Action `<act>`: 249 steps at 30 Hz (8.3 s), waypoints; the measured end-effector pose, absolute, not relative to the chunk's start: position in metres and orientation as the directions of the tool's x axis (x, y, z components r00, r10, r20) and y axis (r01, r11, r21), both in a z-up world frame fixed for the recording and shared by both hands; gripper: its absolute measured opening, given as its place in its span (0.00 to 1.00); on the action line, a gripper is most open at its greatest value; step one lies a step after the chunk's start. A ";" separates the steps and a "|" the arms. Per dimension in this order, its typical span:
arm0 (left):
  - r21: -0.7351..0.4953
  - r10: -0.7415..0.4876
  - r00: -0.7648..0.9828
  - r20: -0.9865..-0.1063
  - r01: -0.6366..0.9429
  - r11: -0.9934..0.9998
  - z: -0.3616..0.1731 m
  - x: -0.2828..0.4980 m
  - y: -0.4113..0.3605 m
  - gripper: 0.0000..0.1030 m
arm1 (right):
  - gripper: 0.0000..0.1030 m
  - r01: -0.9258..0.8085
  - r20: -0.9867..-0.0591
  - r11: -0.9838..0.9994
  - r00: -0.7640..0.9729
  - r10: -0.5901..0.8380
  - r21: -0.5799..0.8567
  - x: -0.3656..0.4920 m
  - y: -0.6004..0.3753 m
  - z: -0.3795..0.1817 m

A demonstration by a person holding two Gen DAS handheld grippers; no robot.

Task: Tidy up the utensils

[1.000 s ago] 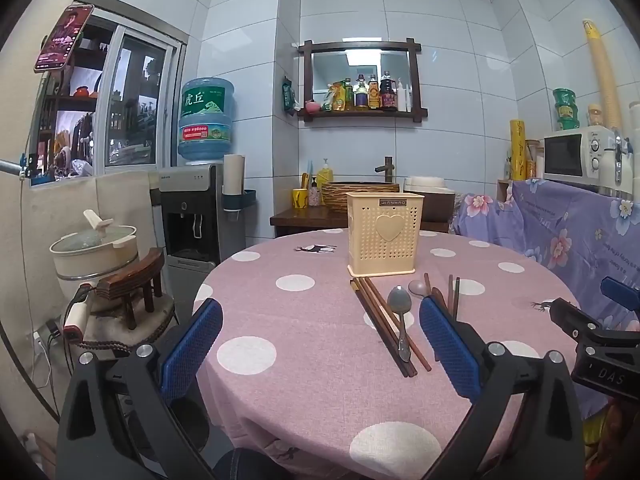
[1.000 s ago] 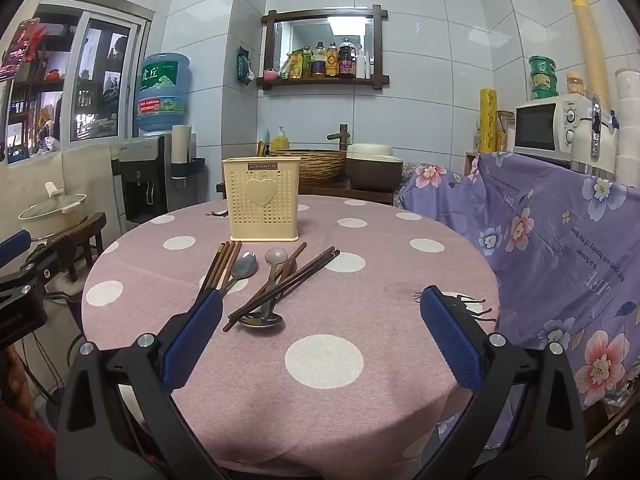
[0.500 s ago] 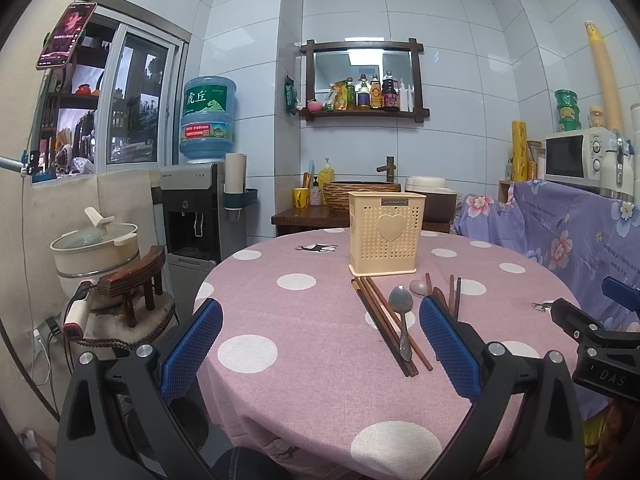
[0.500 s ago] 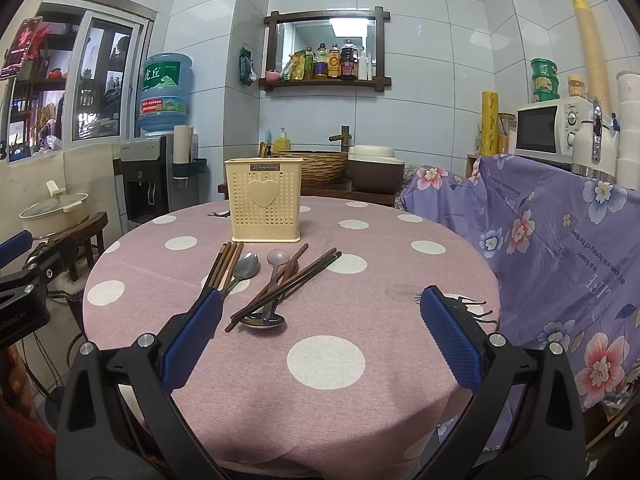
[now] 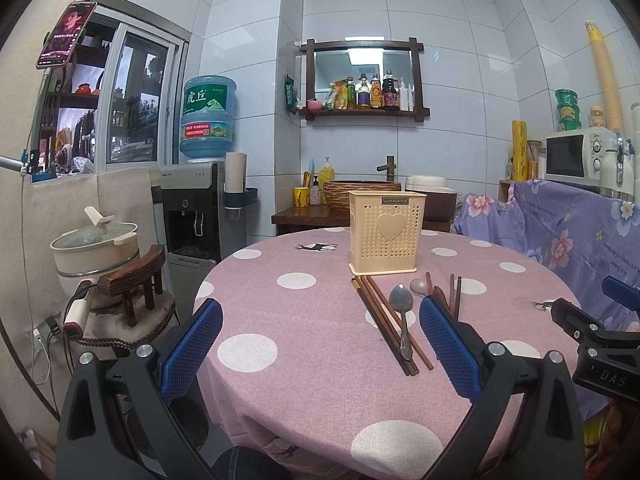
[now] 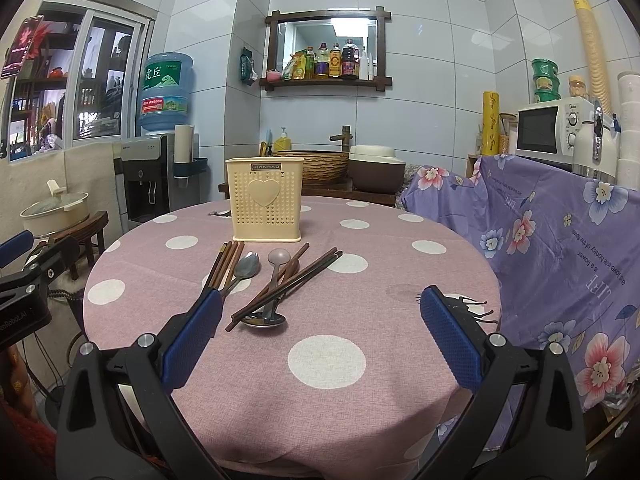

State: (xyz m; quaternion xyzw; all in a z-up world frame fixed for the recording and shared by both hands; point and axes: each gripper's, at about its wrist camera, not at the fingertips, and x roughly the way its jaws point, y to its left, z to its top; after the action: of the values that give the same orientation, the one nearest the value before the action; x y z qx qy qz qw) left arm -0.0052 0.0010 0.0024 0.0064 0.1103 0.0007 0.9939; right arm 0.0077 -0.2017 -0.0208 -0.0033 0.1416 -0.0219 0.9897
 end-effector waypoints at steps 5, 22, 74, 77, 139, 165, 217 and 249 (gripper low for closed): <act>0.012 0.002 0.975 -0.221 0.001 1.000 0.003 -0.006 0.002 0.95 | 0.95 0.042 -0.280 0.999 0.959 -0.044 -0.013 0.008 -0.202 -0.021; 0.013 0.001 0.975 -0.220 0.002 1.000 0.002 -0.006 0.002 0.95 | 0.95 0.041 -0.282 0.999 0.958 -0.043 -0.013 0.008 -0.203 -0.021; -0.002 -0.098 0.779 -0.619 0.124 0.992 -0.021 0.151 0.025 0.82 | 0.95 0.011 -0.558 1.000 0.830 -0.009 -0.001 0.155 -0.231 -0.025; -0.041 -0.113 0.748 -0.654 0.114 0.993 -0.020 0.175 0.026 0.78 | 0.94 0.025 -0.622 0.999 0.783 0.004 0.038 0.185 -0.238 -0.030; -0.085 -0.104 0.532 -0.840 0.060 0.995 -0.049 0.286 -0.004 0.46 | 0.15 0.216 -0.864 0.955 0.498 0.073 0.205 0.340 -0.252 -0.065; -0.014 -0.033 0.494 -0.869 0.041 0.999 -0.059 0.301 -0.004 0.51 | 0.15 0.231 -0.869 0.951 0.490 0.070 0.207 0.345 -0.254 -0.066; -0.159 -0.303 0.769 -0.563 0.259 0.953 0.082 0.233 0.025 0.08 | 0.01 -0.060 -0.545 0.960 0.813 0.207 0.275 0.254 -0.261 0.075; -0.157 -0.287 0.827 -0.484 0.241 0.958 0.093 0.210 0.035 0.08 | 0.29 0.311 -0.814 0.949 0.564 -0.140 0.053 0.328 -0.320 -0.071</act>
State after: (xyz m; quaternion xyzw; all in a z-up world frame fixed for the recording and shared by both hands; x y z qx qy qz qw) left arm 0.2099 0.0348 0.0930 -0.0443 0.2599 -0.1384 0.9546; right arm 0.3283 -0.3202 -0.0709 0.0957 0.4487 -0.1282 0.8792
